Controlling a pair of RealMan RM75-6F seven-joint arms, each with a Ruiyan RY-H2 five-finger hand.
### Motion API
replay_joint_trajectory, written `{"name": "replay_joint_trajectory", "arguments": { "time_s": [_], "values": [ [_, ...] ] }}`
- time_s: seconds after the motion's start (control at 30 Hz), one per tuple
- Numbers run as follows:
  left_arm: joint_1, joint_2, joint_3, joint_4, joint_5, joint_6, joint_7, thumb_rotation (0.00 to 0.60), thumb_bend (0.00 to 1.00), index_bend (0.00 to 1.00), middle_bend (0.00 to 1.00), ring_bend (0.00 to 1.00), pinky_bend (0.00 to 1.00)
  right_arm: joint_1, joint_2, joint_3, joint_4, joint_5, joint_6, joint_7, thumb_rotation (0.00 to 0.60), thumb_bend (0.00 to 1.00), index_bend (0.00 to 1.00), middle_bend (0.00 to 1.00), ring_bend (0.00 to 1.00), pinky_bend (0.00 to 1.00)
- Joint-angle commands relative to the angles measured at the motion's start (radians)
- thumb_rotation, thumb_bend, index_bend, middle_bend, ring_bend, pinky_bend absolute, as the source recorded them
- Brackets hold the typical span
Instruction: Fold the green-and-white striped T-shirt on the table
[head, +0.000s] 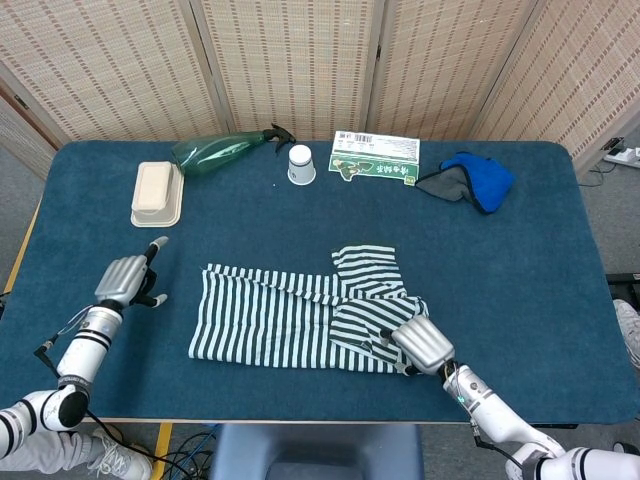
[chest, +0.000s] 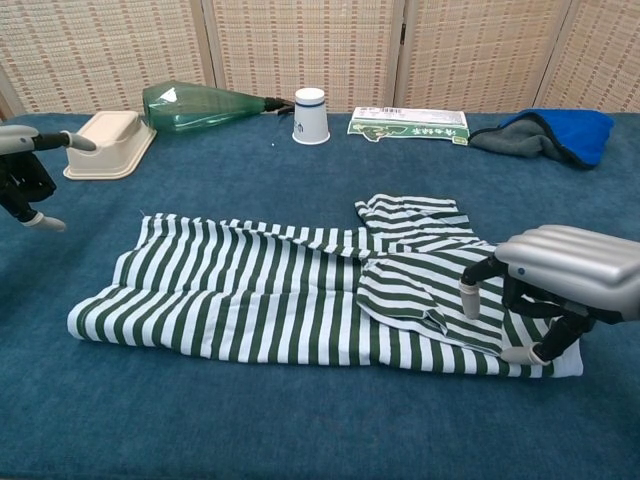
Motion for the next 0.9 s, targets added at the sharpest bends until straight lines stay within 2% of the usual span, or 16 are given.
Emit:
{"name": "replay_joint_trajectory", "arguments": {
  "time_s": [0.03,0.33,0.63,0.77,0.9],
  "values": [
    [0.000,-0.002,-0.001,0.002,0.001,-0.001,-0.001,0.600,0.25,0.00,0.89,0.84,1.00,0.002,-0.005,0.001,0.003,0.006,-0.006,-0.011,0.600,0.27,0.45,0.97,1.00,1.00],
    [0.006,-0.001,-0.003,0.002,0.004,-0.005,-0.008,0.600,0.25,0.00,0.90,0.84,1.00,0.005,-0.028,0.004,0.017,0.015,-0.011,-0.037,0.600,0.35,0.49,0.98,1.00,1.00],
    [0.015,0.000,-0.005,0.007,0.010,-0.002,-0.018,0.600,0.25,0.00,0.90,0.84,1.00,-0.001,-0.046,0.009,0.033,0.014,0.006,-0.035,0.600,0.43,0.58,0.99,1.00,1.00],
    [0.021,0.008,-0.009,0.004,0.017,0.008,-0.025,0.600,0.25,0.00,0.90,0.84,1.00,-0.001,-0.039,0.045,0.025,0.014,0.043,-0.003,0.600,0.45,0.60,0.99,1.00,1.00],
    [0.029,0.020,-0.013,-0.004,0.026,0.019,-0.035,0.600,0.25,0.00,0.90,0.84,1.00,0.011,-0.025,0.111,0.022,0.029,0.085,0.027,0.600,0.45,0.60,0.99,1.00,1.00]
  ]
}}
